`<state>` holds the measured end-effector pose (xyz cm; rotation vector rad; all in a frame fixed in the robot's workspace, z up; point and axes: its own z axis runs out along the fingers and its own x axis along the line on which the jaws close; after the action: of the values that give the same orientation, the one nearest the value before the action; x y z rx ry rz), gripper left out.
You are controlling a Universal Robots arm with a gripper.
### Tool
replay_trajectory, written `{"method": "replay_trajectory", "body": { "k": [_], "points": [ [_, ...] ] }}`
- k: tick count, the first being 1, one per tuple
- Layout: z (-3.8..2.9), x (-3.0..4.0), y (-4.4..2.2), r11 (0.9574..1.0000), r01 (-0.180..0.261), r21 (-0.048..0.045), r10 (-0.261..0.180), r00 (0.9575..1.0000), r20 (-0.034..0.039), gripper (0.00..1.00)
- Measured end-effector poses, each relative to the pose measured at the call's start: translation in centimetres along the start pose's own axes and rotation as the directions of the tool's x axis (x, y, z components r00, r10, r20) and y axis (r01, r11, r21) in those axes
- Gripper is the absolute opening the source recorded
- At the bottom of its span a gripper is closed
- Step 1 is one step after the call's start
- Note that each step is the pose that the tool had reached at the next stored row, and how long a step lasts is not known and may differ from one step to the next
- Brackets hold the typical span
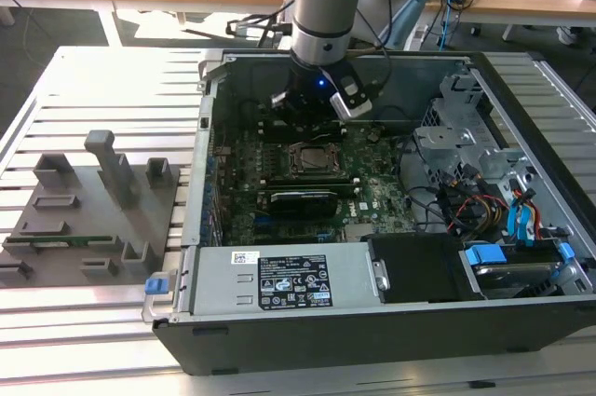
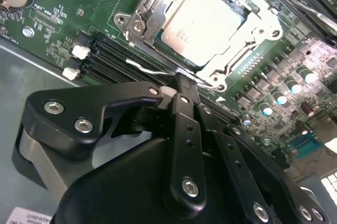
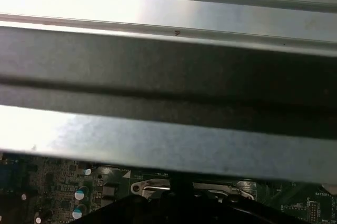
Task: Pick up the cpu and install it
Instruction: 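Install the first cpu locking lever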
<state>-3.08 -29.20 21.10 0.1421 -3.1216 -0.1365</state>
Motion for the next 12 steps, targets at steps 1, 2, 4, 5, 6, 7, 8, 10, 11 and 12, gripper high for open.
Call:
{"method": "replay_trajectory", "body": {
  "k": [1,2,4,5,6,7,8,10,11,12],
  "points": [
    [0.12,-0.10,-0.02,1.0000,0.000,0.0000,0.000,1.0000,0.0000,0.11],
    [0.19,-0.17,-0.03,1.0000,0.000,0.0000,0.000,1.0000,-0.0001,0.11],
    [0.35,-0.28,-0.06,1.0000,0.000,0.0000,0.000,1.0000,-0.0002,0.11],
    [0.48,-0.38,-0.08,1.0000,0.001,-0.0001,-0.001,1.0000,-0.0002,0.11],
    [0.55,-0.42,-0.09,1.0000,0.001,-0.0001,-0.001,1.0000,-0.0002,0.11],
    [0.63,-0.51,-0.10,1.0000,0.001,-0.0001,-0.001,1.0000,-0.0002,0.11],
    [0.69,-0.65,-0.12,1.0000,0.001,-0.0001,-0.001,1.0000,-0.0002,0.11],
    [0.76,-0.85,-0.14,1.0000,0.001,-0.0001,-0.001,1.0000,-0.0002,0.11],
    [0.79,-0.97,-0.16,1.0000,0.001,-0.0001,-0.001,1.0000,-0.0002,0.11],
    [0.82,-1.12,-0.18,1.0000,0.001,0.0001,-0.001,1.0000,-0.0005,0.11]
  ]
}}
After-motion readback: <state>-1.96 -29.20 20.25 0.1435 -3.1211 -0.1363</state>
